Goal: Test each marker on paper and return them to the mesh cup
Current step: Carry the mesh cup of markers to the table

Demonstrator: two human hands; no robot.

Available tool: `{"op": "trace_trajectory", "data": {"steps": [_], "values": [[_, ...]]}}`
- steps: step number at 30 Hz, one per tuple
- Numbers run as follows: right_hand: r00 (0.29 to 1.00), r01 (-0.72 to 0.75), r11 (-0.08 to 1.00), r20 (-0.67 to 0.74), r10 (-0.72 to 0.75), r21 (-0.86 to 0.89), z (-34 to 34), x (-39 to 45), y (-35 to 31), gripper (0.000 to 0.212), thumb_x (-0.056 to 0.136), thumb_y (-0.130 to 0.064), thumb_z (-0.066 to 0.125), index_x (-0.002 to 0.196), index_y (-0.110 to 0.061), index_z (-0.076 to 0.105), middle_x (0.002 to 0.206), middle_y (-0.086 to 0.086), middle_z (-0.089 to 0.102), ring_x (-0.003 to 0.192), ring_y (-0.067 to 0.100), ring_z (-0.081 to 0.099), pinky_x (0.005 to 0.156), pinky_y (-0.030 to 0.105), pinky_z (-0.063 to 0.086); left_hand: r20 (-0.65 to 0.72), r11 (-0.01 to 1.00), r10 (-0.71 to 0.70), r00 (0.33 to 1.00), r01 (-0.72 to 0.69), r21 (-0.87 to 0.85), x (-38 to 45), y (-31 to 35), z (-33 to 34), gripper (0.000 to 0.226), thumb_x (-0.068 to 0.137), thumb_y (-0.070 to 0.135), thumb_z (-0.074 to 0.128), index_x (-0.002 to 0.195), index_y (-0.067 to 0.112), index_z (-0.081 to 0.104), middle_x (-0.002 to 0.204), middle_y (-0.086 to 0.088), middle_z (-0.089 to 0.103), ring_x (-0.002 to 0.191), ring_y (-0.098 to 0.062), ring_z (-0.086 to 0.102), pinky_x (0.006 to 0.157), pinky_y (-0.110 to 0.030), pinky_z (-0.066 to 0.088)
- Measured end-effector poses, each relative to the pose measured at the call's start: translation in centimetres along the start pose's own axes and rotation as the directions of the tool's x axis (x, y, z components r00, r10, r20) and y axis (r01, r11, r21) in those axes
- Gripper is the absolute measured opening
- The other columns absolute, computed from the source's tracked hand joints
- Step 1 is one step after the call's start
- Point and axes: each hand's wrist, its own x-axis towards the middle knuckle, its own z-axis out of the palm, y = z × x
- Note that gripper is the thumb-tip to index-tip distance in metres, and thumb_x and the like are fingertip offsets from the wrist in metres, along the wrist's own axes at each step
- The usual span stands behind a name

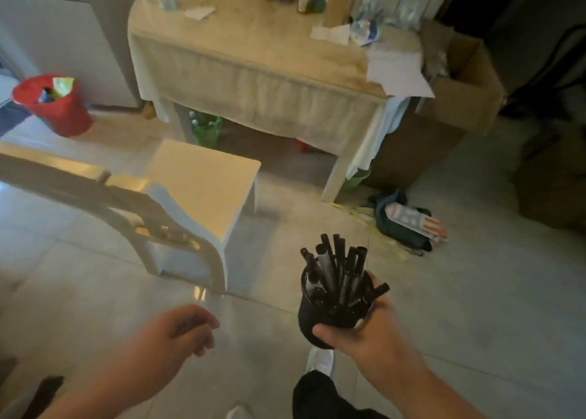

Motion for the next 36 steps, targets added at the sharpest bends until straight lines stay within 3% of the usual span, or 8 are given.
{"op": "trace_trajectory", "data": {"steps": [2,6,10,14,21,25,33,36], "values": [[1.0,-0.013,1.0,-0.017,0.013,0.003,-1.7,0.6,0.6,0.071,0.063,-0.014,0.092,0.116,-0.044,0.057,0.106,-0.028,0.072,0.103,-0.01,0.063,0.076,0.007,0.046,0.023,0.999,0.0,1.0,-0.001,0.049,1.6,1.7,1.0,0.015,0.089,0.006,0.064,0.083,0.017,0.072,0.074,-0.007,0.075,0.062,-0.015,0.066,0.063,-0.023,0.05],[0.996,-0.038,0.998,-0.085,0.042,0.04,-7.1,3.3,2.1,0.073,0.059,-0.02,0.094,0.116,-0.045,0.056,0.102,-0.03,0.072,0.098,-0.012,0.064,0.079,0.007,0.045,0.046,0.996,0.013,0.999,-0.017,0.09,6.1,6.0,3.5,0.021,0.091,0.007,0.061,0.082,0.022,0.073,0.077,-0.004,0.075,0.068,-0.014,0.068,0.072,-0.034,0.051],[0.996,-0.021,0.998,-0.09,0.025,0.052,-11.9,7.2,2.3,0.081,0.056,-0.028,0.094,0.126,-0.038,0.057,0.11,-0.019,0.074,0.107,-0.001,0.066,0.098,0.031,0.051,0.069,0.99,0.048,0.996,-0.057,0.13,9.8,10.2,6.0,0.032,0.092,0.007,0.059,0.082,0.034,0.072,0.079,-0.002,0.076,0.072,-0.019,0.07,0.074,-0.035,0.054],[0.998,0.028,0.997,-0.054,-0.024,0.07,-15.3,11.5,1.6,0.076,0.063,-0.018,0.093,0.129,-0.034,0.057,0.11,-0.024,0.072,0.105,-0.009,0.063,0.086,0.01,0.048,0.095,0.988,0.028,0.995,-0.042,0.15,12.2,13.6,7.6,0.024,0.093,0.013,0.06,0.083,0.031,0.072,0.081,0.0,0.076,0.075,-0.015,0.071,0.08,-0.036,0.055],[0.998,0.029,0.995,-0.058,-0.023,0.097,-17.4,20.1,-0.8,0.07,0.062,-0.023,0.092,0.124,-0.034,0.061,0.109,-0.022,0.073,0.104,-0.007,0.063,0.091,0.02,0.051,0.096,0.99,-0.01,0.995,-0.004,0.144,16.9,18.1,6.5,0.016,0.094,0.008,0.058,0.091,0.016,0.071,0.082,-0.002,0.076,0.073,-0.015,0.07,0.073,-0.028,0.053],[0.996,0.058,0.994,-0.071,-0.052,0.096,-17.5,25.9,-2.9,0.063,0.064,-0.018,0.091,0.116,-0.039,0.061,0.104,-0.03,0.07,0.1,-0.014,0.061,0.08,0.006,0.048,0.101,0.988,-0.011,0.995,-0.005,0.155,21.9,20.4,4.0,0.022,0.094,0.011,0.058,0.085,0.026,0.072,0.081,0.0,0.076,0.075,-0.017,0.071,0.074,-0.026,0.053],[0.992,0.067,0.995,-0.115,-0.058,0.077,-17.1,37.8,-8.8,0.065,0.06,-0.025,0.091,0.113,-0.048,0.061,0.108,-0.023,0.073,0.105,-0.003,0.065,0.094,0.03,0.052,0.091,0.975,0.128,0.987,-0.143,0.171,33.1,26.4,-3.0,0.032,0.093,0.014,0.06,0.086,0.044,0.067,0.081,0.003,0.076,0.073,-0.013,0.07,0.073,-0.026,0.053],[0.989,0.061,0.993,-0.14,-0.047,0.096,-17.3,42.0,-11.0,0.069,0.061,-0.026,0.091,0.12,-0.041,0.059,0.108,-0.028,0.071,0.103,-0.01,0.062,0.092,0.023,0.049,0.098,0.973,0.142,0.985,-0.157,0.168,36.9,28.3,-5.7,0.03,0.093,0.014,0.06,0.088,0.042,0.067,0.081,0.001,0.076,0.074,-0.014,0.07,0.072,-0.025,0.052]]}}
